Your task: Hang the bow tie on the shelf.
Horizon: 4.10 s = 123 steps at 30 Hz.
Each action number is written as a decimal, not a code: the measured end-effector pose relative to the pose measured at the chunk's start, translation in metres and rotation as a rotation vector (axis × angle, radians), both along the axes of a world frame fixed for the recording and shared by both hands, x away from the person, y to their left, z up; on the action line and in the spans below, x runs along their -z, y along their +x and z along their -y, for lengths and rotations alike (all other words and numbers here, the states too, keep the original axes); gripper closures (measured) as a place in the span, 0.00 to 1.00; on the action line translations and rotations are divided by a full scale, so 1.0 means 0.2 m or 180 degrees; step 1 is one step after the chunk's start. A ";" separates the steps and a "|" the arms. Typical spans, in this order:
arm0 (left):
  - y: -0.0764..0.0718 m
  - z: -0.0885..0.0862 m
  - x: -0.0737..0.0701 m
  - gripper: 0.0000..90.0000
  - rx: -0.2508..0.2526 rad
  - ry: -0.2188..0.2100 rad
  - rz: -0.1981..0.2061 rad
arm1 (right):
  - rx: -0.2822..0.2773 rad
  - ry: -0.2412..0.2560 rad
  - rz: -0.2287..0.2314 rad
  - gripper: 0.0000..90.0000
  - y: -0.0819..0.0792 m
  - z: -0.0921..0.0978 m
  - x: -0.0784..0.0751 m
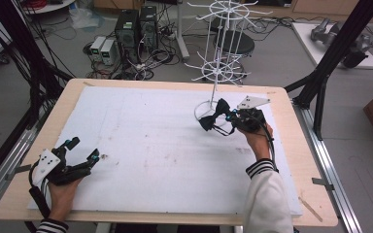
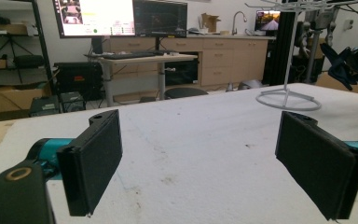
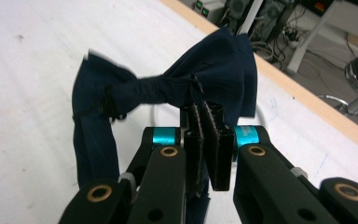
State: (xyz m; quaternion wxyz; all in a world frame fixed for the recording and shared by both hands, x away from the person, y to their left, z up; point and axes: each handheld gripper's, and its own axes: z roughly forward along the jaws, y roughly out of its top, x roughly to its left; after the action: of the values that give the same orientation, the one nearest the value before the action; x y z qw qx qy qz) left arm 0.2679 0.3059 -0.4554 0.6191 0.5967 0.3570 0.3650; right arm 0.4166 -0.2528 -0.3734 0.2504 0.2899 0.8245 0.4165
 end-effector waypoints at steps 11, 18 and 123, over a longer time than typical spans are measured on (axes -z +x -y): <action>0.00 0.00 0.00 0.17 0.0001 -0.0004 -0.0005 | -0.0102 0.0168 0.0193 0.96 -0.07 0.01 -0.07; 0.00 0.00 0.00 0.17 0.0002 0.0013 -0.0006 | -0.0247 0.0276 0.0371 0.96 -0.14 0.00 -0.13; 0.00 0.00 0.00 0.17 0.0004 0.0004 -0.0021 | 0.0539 0.0539 0.0701 0.53 0.03 -0.19 -0.47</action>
State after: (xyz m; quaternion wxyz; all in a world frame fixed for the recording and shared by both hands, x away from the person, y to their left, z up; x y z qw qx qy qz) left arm 0.2686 0.3063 -0.4552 0.6178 0.5985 0.3583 0.3629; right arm 0.4231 -0.2153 -0.2793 0.3482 0.3310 0.7266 0.4912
